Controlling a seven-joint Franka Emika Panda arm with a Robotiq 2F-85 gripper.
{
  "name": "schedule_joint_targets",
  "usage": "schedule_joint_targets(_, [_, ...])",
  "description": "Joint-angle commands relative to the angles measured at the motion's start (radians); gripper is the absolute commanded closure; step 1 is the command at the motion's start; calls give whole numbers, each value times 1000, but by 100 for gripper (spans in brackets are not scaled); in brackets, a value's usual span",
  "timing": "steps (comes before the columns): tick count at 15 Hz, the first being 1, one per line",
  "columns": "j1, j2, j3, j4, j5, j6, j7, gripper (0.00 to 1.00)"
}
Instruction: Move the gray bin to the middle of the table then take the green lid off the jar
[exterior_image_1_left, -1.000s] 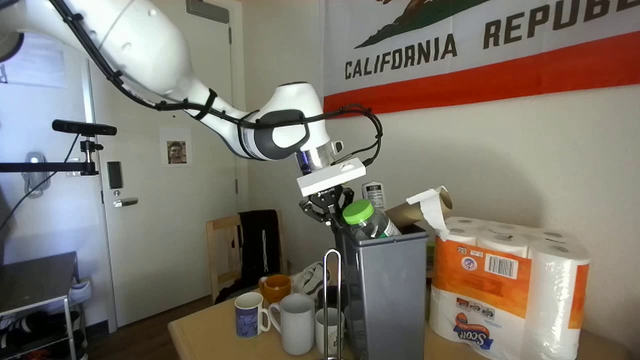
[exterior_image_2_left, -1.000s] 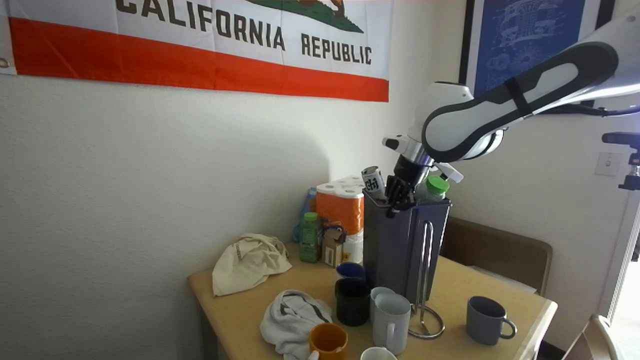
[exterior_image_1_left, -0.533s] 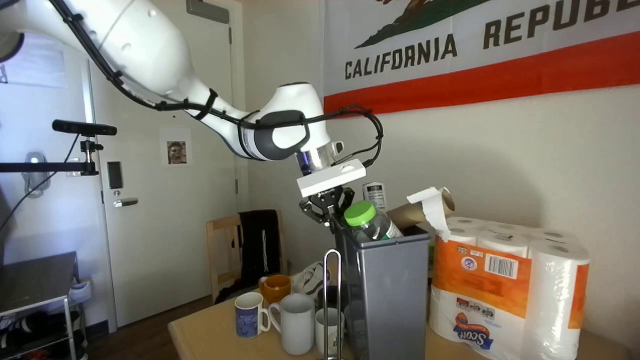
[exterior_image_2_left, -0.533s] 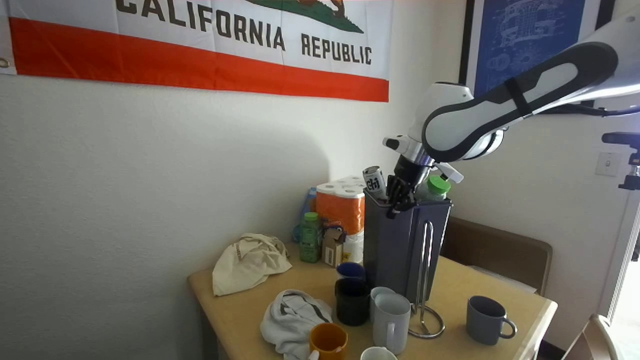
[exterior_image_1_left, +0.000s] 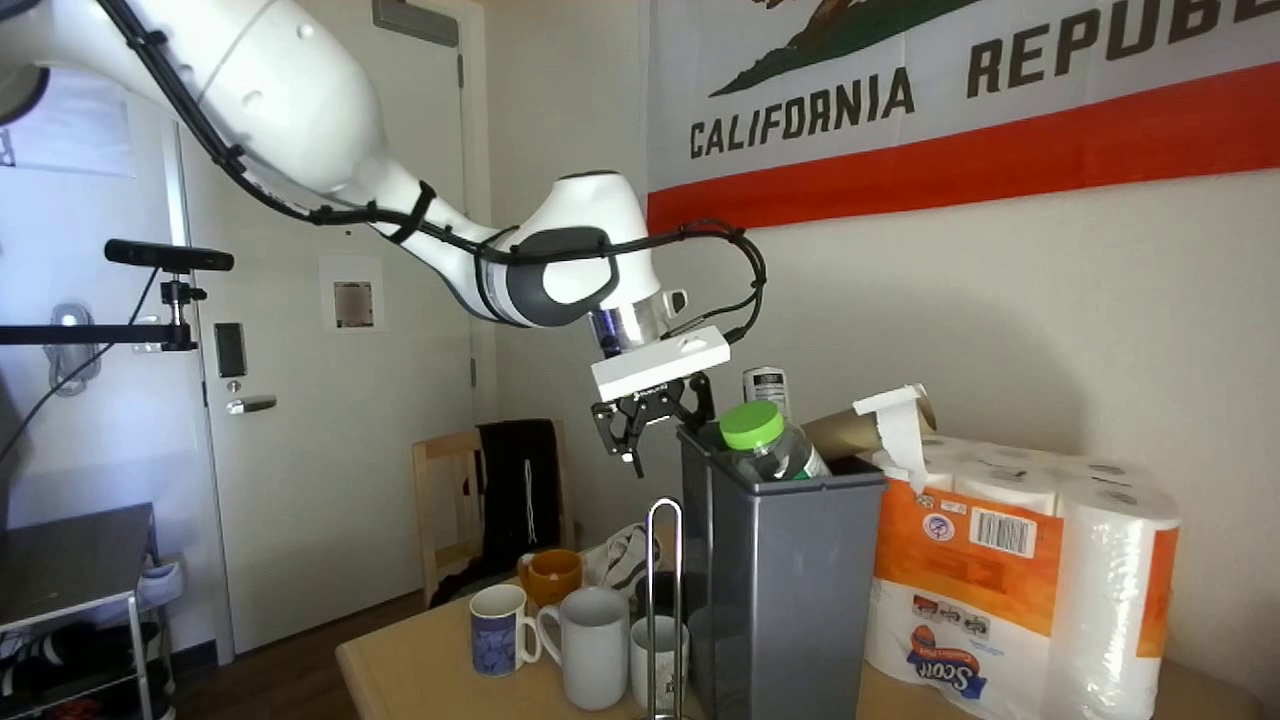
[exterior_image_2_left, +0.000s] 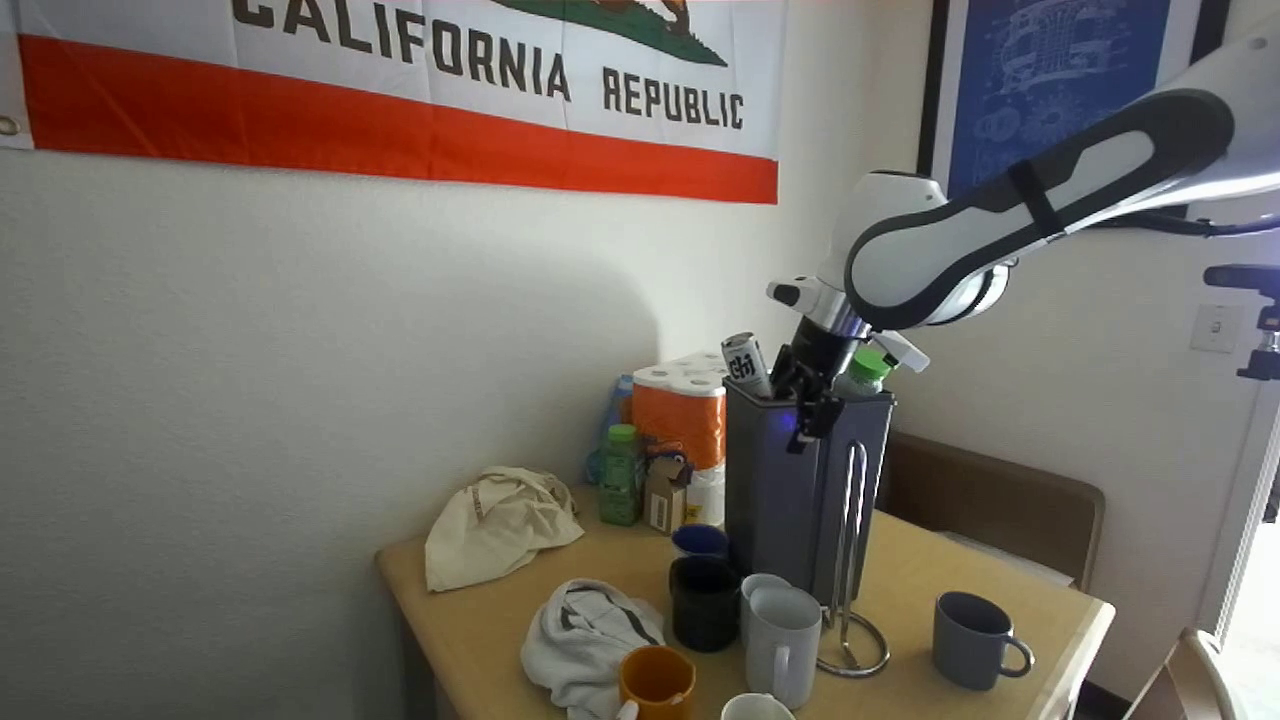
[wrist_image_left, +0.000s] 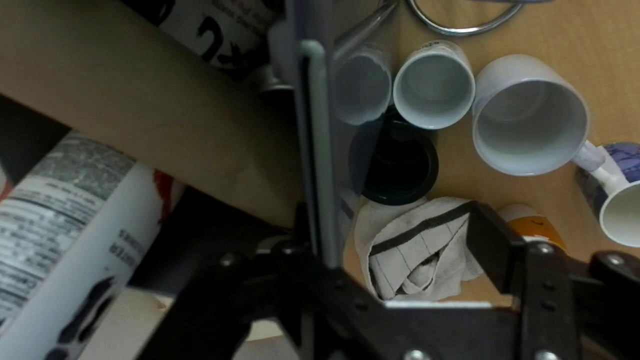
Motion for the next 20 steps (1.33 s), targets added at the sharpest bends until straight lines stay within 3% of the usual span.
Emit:
schedule_joint_targets(1, [-7,-29,0,-20,28,-15,-18,0])
schedule_joint_targets(8, [-4,-73,-4,-7,41,-25,-10,0])
schedule_joint_targets(16, [1,-154,-39,74,30,-287,26,0])
schedule_joint_targets(20, [-7,-185,-75,121,25,-354,55,0])
